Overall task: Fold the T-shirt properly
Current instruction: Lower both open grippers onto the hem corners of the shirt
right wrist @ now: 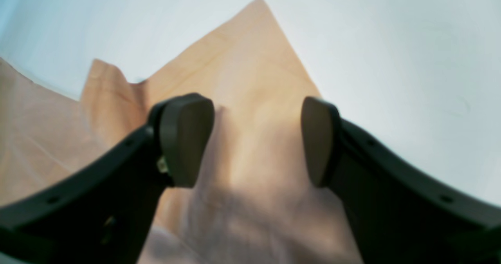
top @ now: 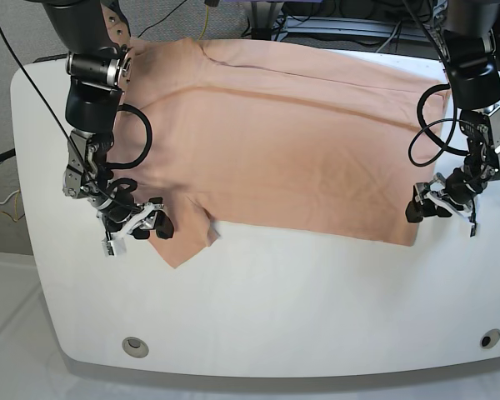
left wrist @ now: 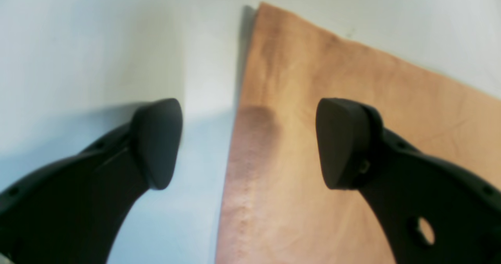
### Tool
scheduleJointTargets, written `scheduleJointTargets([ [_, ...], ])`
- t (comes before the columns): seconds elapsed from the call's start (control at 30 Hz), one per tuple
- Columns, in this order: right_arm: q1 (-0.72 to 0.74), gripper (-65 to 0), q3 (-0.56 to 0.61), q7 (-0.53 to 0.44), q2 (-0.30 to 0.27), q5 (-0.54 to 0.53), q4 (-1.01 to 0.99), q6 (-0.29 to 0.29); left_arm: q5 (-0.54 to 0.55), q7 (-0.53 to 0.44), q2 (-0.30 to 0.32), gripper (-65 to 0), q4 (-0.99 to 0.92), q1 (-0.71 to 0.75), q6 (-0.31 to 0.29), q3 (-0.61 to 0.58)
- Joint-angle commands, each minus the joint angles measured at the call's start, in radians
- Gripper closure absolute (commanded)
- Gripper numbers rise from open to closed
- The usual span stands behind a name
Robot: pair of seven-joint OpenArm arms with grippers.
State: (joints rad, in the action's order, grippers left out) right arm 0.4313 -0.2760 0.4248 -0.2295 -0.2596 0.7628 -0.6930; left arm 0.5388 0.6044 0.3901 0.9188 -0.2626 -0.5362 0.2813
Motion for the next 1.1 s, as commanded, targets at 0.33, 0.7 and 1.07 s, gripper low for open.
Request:
scheduleJointTargets([
  [0.33,0.008,-37.5,0.006,0.012,-0.010,-0.001,0.012,-0.005,0.020,-0.004,0.017,-46.4,0.015,-0.004,-0.010,0.024],
  [0.7,0.010,-33.5,0.010,0.009,-0.006,0.000,0.012,-0.005,0.025,0.005,0.016,-35.3,0.017,0.005,-0.009,0.019],
  [1.07,0.011,-36.6,0.004,-0.001,-0.005,-0.009,0.003,-0.005,0.035,0.018,0.015,-52.0,0.029,0.007,0.014,0.010],
])
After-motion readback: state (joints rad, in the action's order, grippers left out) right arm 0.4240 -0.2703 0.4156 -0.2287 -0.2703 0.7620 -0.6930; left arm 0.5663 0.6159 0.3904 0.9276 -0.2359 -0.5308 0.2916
